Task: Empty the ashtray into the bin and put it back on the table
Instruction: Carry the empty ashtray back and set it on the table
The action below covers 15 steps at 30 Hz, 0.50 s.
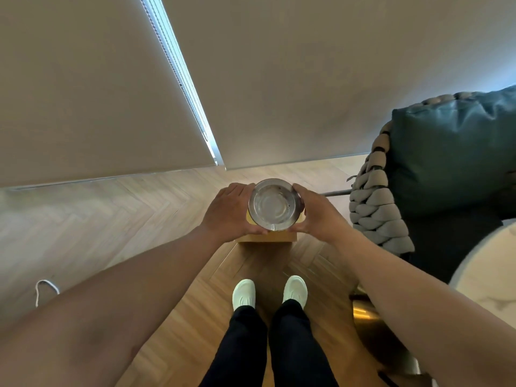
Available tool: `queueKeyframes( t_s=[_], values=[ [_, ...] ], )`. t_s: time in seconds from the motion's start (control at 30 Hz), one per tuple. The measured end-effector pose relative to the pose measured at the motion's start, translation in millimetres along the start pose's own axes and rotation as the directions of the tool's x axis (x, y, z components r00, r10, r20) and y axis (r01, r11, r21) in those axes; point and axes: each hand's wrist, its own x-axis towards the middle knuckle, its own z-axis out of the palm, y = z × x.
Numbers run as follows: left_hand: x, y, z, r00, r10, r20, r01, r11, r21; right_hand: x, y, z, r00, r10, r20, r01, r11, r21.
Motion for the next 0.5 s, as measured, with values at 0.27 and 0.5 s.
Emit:
queueKeyframes(
  t_s=[0.27,0.5],
  values=[
    [-50.2,28.7,-44.2,1.0,0.007,-0.018,-0.007,1.0,-0.006,-49.8,-45.6,-23.2,0.998,-0.058,-0.03,0.057,0.998,-0.028],
    [-92.7,44.9,-65.1,0.999,0.031,-0.012,-0.031,0.999,-0.012,-95.1,-75.8,-23.3,0.997,-0.061,-0.054,0.062,0.998,0.012]
  ],
)
